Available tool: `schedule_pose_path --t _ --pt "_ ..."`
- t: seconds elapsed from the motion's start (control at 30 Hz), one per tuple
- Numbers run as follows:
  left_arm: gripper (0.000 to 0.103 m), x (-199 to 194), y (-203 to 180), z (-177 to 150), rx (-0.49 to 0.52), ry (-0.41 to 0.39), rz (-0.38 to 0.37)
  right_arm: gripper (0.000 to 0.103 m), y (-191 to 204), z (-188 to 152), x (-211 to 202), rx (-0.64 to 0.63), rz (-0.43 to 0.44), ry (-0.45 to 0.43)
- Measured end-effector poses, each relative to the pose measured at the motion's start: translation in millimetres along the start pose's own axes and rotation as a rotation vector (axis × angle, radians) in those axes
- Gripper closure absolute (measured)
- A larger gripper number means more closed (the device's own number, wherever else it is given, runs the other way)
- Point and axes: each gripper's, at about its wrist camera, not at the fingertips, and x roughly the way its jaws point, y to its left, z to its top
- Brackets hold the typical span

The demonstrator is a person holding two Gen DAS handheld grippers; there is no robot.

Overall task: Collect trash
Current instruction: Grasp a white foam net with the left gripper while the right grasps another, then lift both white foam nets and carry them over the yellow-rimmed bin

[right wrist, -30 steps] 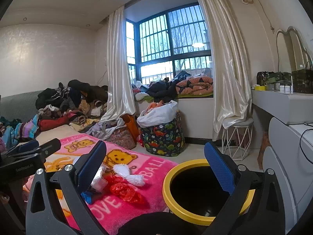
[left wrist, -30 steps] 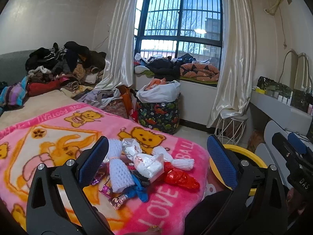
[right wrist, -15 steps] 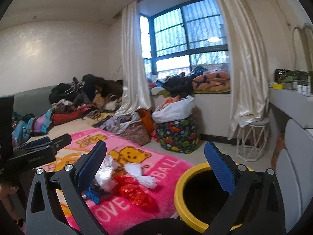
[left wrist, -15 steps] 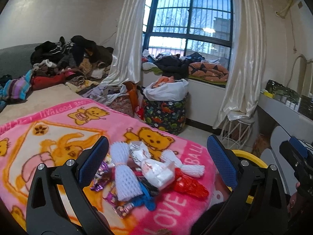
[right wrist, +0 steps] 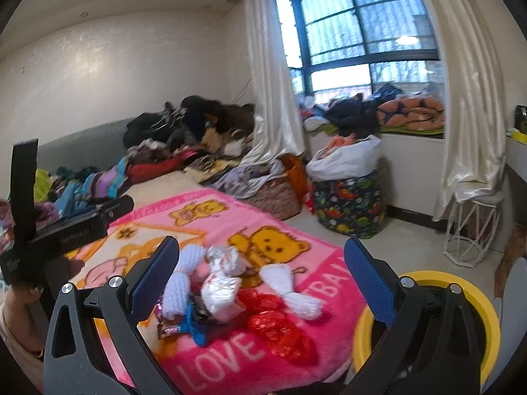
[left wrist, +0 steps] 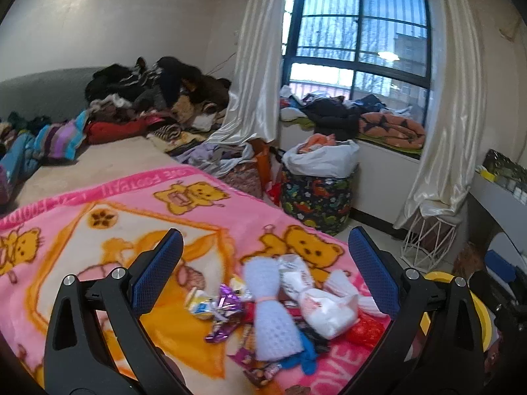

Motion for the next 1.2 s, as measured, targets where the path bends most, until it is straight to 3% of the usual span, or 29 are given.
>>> schedule_pose_path --t 0.3,0.4,0.57,0.67,0.8,0.93,1.1,1.2 --pt "0.011 14.3 43.1 -4.7 -0.018 0.039 0.022 0.006 -12.3 5.0 44.2 0.026 0.035 0.090" --pt "0.011 24.3 42.4 -8.8 0.008 0.095 0.007 0.006 -24.2 2.6 64.4 0.040 0.017 0.148" --pt "0.011 47.4 25.1 -18.7 0.033 0.179 -0.053 0.026 -44.4 -7.7 103.2 0.031 -0.040 0.272" --pt "0.022 64.5 13.7 -27.3 0.045 0.242 -0.080 0.031 -55.9 -19.2 129.8 0.024 -0.067 0.383" --pt "0.040 85.6 7.7 -39.0 0.040 0.323 -0.085 0.047 -66.8 -36.2 158.3 0.025 -0.097 0.520" --pt "0.055 100.6 11.9 -50.5 -0.001 0.394 -0.088 0.049 -69.4 -50.1 175.1 -0.016 -0.090 0.595" --pt "0.061 114.1 12.9 -64.1 -0.028 0.481 -0.113 0.055 -65.8 -65.1 197.0 -0.021 -0.067 0.707" --pt "0.061 119.2 13.3 -69.8 -0.055 0.522 -0.118 0.066 -64.3 -69.3 207.4 -0.015 -0.062 0.756"
